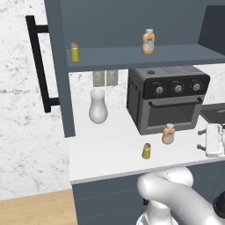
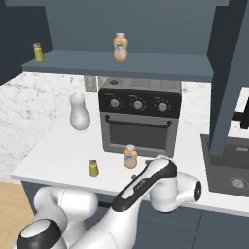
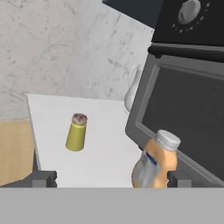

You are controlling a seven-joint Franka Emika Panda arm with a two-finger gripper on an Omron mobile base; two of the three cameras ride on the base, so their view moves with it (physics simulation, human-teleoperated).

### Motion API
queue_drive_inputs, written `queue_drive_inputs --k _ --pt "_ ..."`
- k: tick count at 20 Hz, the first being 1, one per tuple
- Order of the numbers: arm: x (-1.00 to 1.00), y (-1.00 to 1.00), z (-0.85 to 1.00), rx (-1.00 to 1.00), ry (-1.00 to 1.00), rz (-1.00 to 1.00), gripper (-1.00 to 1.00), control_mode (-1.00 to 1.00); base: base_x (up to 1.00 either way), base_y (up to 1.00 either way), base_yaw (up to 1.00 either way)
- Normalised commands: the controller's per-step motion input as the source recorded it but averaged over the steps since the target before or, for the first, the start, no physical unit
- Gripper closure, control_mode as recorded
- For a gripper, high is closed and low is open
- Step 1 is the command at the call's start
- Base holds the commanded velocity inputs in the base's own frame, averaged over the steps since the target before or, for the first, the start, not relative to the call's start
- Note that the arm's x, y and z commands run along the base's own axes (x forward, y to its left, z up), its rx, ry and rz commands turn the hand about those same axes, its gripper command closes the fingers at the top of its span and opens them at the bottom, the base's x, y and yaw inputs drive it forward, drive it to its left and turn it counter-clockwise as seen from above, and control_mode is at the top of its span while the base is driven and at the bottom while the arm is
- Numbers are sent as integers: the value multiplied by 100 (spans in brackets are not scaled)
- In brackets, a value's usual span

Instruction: Put the shaker and condiment bottle from the counter next to their counterparts in the cabinet.

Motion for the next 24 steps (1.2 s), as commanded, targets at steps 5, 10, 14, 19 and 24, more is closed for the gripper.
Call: queue_drive_inputs --k 5,10,14,19,24 --pt "0 -1 0 0 0 2 -100 -100 0 0 0" --pt "24 -1 -14 -6 4 -14 -100 -100 0 0 0" --pt "46 -6 -45 -8 7 -22 -100 -100 0 0 0" --pt "57 -10 -57 -4 2 -11 -100 -100 0 0 0" --pt "52 -44 -41 0 0 3 -100 -100 0 0 0"
